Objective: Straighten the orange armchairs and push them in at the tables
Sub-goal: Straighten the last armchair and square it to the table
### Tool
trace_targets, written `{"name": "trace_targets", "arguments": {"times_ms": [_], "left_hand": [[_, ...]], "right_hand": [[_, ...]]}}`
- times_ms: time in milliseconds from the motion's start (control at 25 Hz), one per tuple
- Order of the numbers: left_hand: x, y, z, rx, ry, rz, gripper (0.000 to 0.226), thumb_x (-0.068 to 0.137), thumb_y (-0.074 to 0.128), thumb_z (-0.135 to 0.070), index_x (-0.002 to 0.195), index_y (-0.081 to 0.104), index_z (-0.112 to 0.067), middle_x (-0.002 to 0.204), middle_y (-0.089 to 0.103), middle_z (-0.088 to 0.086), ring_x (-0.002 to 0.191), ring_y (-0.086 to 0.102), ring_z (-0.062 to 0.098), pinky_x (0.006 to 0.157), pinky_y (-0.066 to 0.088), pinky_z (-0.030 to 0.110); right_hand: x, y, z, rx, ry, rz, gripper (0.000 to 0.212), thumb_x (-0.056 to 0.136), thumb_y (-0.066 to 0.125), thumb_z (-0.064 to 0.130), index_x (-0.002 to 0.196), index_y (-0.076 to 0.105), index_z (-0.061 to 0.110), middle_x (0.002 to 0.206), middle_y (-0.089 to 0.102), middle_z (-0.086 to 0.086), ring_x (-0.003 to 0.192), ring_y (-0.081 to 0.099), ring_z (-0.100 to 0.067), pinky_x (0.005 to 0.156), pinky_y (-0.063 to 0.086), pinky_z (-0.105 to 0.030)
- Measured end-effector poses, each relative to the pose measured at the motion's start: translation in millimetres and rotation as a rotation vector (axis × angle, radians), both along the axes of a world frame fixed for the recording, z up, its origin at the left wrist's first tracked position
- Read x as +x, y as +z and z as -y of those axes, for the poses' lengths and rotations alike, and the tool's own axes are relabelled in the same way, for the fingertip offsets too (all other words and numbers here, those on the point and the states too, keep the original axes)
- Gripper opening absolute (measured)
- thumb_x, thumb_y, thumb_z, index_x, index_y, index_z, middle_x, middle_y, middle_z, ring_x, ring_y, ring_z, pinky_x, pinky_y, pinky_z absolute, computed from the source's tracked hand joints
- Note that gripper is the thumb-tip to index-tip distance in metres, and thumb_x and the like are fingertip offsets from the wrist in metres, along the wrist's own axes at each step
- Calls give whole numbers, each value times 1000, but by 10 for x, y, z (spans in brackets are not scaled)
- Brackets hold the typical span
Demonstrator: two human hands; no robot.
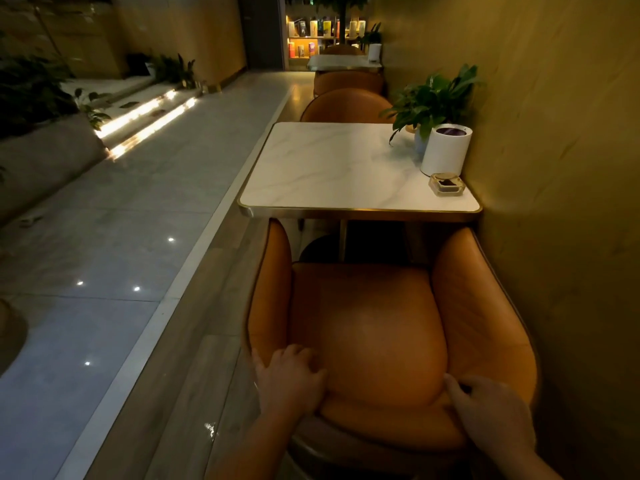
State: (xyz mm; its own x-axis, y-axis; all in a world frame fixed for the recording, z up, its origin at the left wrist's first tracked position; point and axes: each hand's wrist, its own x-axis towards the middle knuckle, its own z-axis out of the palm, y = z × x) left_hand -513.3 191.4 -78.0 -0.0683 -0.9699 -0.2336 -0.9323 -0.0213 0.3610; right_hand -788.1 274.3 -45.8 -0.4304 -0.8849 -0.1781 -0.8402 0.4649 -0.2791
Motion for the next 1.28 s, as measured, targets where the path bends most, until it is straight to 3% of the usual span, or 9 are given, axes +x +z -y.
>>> {"name": "trace_targets", "arguments": {"times_ms": [240, 360, 640, 800, 960, 1160, 1280], "left_hand": [[-34, -105, 34, 8, 95, -81, 50, 80, 52, -59, 127, 59, -43, 156, 32, -14, 142, 32, 10, 115, 14, 69], [-42, -132, 54, -10, 95, -90, 44, 79, 53, -61, 119, 62, -46, 158, 27, -15, 145, 26, 9, 115, 10, 71], [20, -21, -25, 26, -11, -36, 51, 87, 44, -61, 134, 53, -44, 161, 26, -9, 152, 15, 15, 115, -1, 71], [7, -92, 11, 24, -15, -26, 52, 89, 42, -61, 136, 52, -42, 160, 30, -6, 153, 11, 20, 116, 2, 70], [23, -240, 47, -15, 9, -71, 54, 81, 41, -65, 128, 58, -45, 158, 34, -6, 152, 13, 21, 117, 12, 68], [37, -269, 69, -123, 76, -167, 34, 84, 53, -59, 113, 66, -46, 154, 40, -9, 150, 19, 19, 114, 12, 73], [47, -202, 47, -152, 87, -204, 31, 82, 53, -57, 109, 67, -47, 151, 43, -13, 149, 22, 15, 114, 17, 69]], "right_hand": [[-148, -29, -6, 34, 249, 64, 48, 87, 40, 74, 80, 70, 37, 78, 66, 14, 75, 58, 0, 77, 48, -26], [-180, -52, 56, -1, 243, -8, 52, 87, 40, 72, 72, 69, 32, 71, 64, 10, 70, 58, -1, 72, 49, -23], [-158, -64, 43, 68, 177, 34, 47, 91, 49, 63, 67, 68, 28, 66, 64, 5, 63, 60, -7, 66, 55, -32], [-125, -72, 36, 71, 148, 13, 42, 93, 44, 60, 75, 66, 29, 74, 63, 8, 69, 58, -6, 71, 54, -35], [-130, -86, -12, 50, 164, 10, 49, 93, 41, 59, 66, 60, 23, 65, 58, 2, 60, 56, -12, 64, 55, -38], [-50, -96, -55, -4, 150, -89, 55, 95, 40, 59, 56, 56, 22, 55, 52, 2, 52, 52, -11, 53, 47, -29], [-25, -111, -26, 5, 149, -92, 57, 94, 38, 62, 63, 63, 21, 59, 56, 3, 58, 60, -11, 57, 51, -27]]}}
